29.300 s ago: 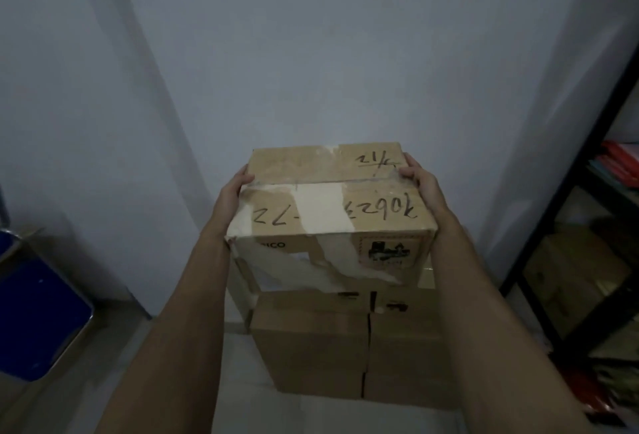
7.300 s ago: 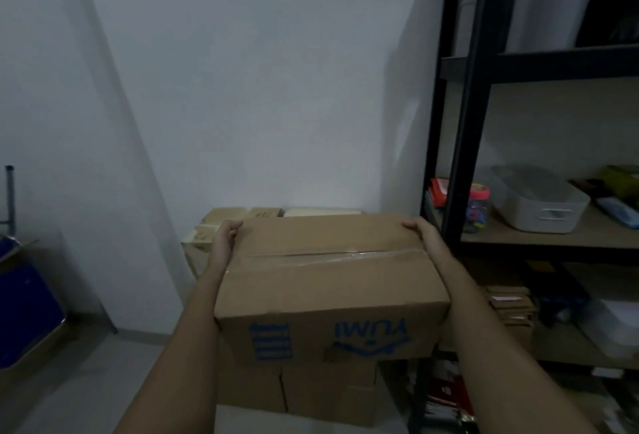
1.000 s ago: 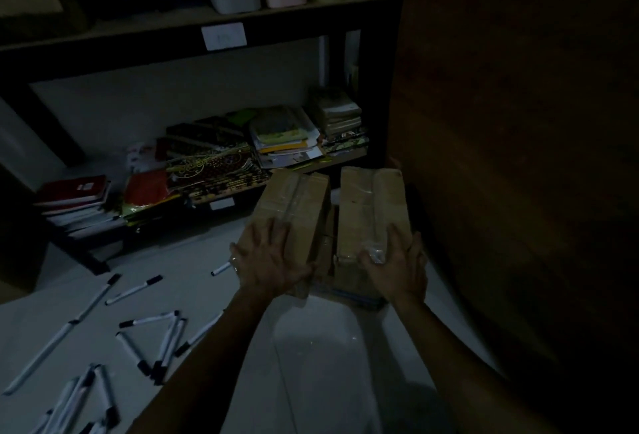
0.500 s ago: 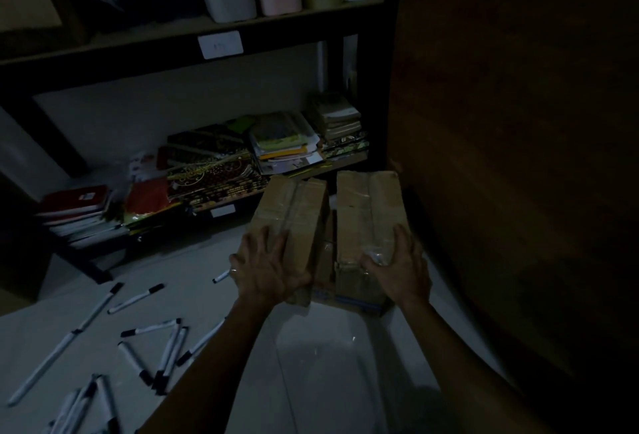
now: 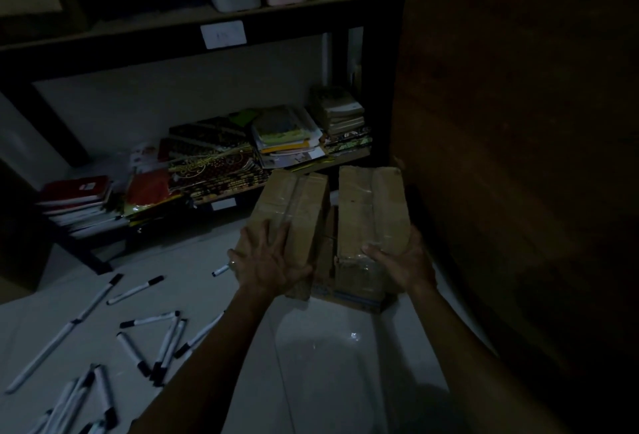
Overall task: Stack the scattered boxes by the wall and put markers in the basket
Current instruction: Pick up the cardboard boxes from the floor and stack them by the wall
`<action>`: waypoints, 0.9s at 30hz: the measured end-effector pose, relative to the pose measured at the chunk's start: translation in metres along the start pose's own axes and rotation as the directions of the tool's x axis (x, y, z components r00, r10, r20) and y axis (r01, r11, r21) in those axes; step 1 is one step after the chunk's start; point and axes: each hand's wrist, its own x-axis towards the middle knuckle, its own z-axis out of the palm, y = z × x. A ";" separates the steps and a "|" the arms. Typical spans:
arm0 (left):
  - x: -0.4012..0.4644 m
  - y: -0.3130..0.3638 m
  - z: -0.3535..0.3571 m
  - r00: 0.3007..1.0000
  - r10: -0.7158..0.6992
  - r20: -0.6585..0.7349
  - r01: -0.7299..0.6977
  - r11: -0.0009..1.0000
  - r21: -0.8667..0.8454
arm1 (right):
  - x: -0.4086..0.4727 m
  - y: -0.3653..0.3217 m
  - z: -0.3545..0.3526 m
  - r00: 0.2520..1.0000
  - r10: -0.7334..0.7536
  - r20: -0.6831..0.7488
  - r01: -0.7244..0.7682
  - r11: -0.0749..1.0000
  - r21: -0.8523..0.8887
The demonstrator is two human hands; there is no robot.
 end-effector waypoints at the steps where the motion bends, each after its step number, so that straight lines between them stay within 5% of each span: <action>1: 0.000 0.000 0.001 1.000 0.003 -0.031 -0.003 1.000 0.003 | 0.000 -0.001 -0.001 1.000 0.002 -0.002 -0.002 1.000 -0.010; 3: -0.001 0.000 0.001 0.992 0.008 -0.126 -0.008 1.000 -0.002 | -0.005 -0.005 0.002 0.995 -0.045 -0.088 0.033 0.991 -0.132; 6: 0.003 -0.008 0.000 0.971 -0.033 -0.235 -0.001 0.990 -0.143 | -0.018 -0.018 0.024 0.891 -0.343 -0.296 0.235 0.908 -0.347; 12: 0.036 -0.043 -0.014 0.970 -0.166 -0.178 0.067 0.886 -0.459 | -0.046 -0.063 0.096 0.806 -0.579 -0.125 0.586 0.809 0.032; 19: 0.059 -0.067 0.002 0.993 -0.098 0.064 0.112 0.643 -0.758 | -0.032 -0.064 0.158 0.923 -0.386 -0.002 0.383 0.915 0.129; 27: 0.030 -0.069 0.015 0.988 -0.148 0.053 0.123 0.513 -0.850 | -0.031 -0.053 0.159 0.927 -0.356 0.119 0.312 0.906 0.285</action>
